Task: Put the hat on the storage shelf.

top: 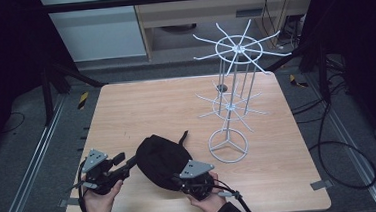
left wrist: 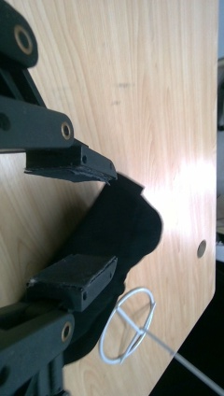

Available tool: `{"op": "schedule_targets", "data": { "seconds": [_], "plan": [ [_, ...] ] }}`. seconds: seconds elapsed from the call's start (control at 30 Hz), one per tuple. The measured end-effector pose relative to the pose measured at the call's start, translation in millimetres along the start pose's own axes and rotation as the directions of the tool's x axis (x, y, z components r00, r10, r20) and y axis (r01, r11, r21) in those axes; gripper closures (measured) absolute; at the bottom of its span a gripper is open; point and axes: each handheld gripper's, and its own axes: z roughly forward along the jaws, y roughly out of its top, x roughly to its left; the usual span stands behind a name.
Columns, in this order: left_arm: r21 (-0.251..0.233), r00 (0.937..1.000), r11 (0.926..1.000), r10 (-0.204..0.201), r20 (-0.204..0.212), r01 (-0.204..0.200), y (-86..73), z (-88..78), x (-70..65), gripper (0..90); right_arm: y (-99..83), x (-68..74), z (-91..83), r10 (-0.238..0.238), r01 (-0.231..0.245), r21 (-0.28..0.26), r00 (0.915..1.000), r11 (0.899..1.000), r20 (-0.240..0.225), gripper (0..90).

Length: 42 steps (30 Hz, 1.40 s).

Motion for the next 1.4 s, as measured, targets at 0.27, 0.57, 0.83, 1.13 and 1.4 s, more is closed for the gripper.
{"op": "schedule_targets", "data": {
  "seconds": [0.27,0.57,0.83,1.13,1.4],
  "plan": [
    [-0.004,0.9997,0.9997,0.023,-0.009,-0.023,0.4,2.7,5.7,47.1,-0.7,9.6,10.3,-0.025,0.027,0.027,0.9988,0.999,-0.042,84.3],
    [0.005,0.9984,0.9985,0.054,-0.014,-0.054,-0.8,9.3,12.9,41.3,-1.2,15.6,14.7,-0.016,0.020,0.038,0.9956,0.999,-0.092,75.1],
    [0.018,0.9947,0.9948,0.100,0.026,-0.100,0.9,19.3,17.4,38.8,4.0,2.1,-9.2,0.009,-0.011,-0.022,0.9978,1.000,-0.065,67.4],
    [0.090,0.9667,0.9661,0.232,0.108,-0.242,7.8,50.2,9.0,38.2,-9.6,-32.5,-45.7,0.060,-0.058,-0.033,0.9957,0.998,0.071,61.6],
    [0.136,0.9317,0.9331,0.304,0.200,-0.333,7.7,67.7,-2.7,35.6,-25.2,-56.6,-73.0,0.100,-0.098,-0.018,0.9830,0.995,0.154,58.5]
  ]
}}
